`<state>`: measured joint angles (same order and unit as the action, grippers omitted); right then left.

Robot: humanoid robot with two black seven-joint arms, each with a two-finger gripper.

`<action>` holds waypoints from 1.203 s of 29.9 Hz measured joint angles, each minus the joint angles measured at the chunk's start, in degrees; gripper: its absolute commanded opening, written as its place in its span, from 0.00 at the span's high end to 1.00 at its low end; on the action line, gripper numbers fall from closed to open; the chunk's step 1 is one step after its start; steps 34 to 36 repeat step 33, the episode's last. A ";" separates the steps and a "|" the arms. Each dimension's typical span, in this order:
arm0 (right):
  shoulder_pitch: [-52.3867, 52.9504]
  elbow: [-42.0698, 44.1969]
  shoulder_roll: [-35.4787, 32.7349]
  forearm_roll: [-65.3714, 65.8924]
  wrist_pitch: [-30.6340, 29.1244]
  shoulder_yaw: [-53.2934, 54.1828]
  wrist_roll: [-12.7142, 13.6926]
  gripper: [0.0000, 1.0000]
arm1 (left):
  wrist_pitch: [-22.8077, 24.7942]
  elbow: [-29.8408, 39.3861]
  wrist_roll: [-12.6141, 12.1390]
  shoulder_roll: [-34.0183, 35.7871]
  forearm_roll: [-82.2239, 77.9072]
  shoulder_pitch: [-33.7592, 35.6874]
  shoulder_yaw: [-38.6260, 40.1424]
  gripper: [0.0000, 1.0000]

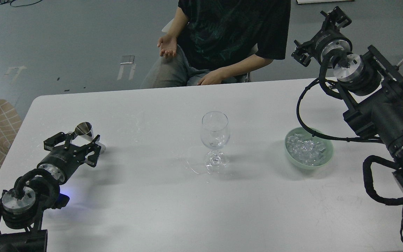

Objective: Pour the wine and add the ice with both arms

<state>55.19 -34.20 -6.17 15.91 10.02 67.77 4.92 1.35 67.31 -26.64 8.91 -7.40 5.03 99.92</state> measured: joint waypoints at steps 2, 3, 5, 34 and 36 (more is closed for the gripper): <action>0.00 0.00 0.01 0.00 0.00 0.05 0.00 0.00 | -0.02 0.50 -0.11 0.24 -0.08 -0.30 0.00 0.03; 0.00 0.00 0.01 0.00 0.00 0.08 0.00 0.00 | -0.02 0.64 -0.17 0.42 -0.12 -0.40 0.00 0.03; 0.00 0.00 0.00 0.00 0.00 0.13 0.00 0.00 | -0.02 0.75 -0.24 1.09 -0.15 -0.65 0.00 0.02; -2.27 -5.79 -8.64 0.17 -1.42 -0.24 -0.92 0.00 | 5.41 4.34 -1.35 10.44 0.46 -13.55 14.23 0.02; -2.27 -5.79 -8.64 0.17 -1.42 -0.24 -0.92 0.00 | 5.41 4.34 -1.35 10.44 0.46 -13.55 14.23 0.02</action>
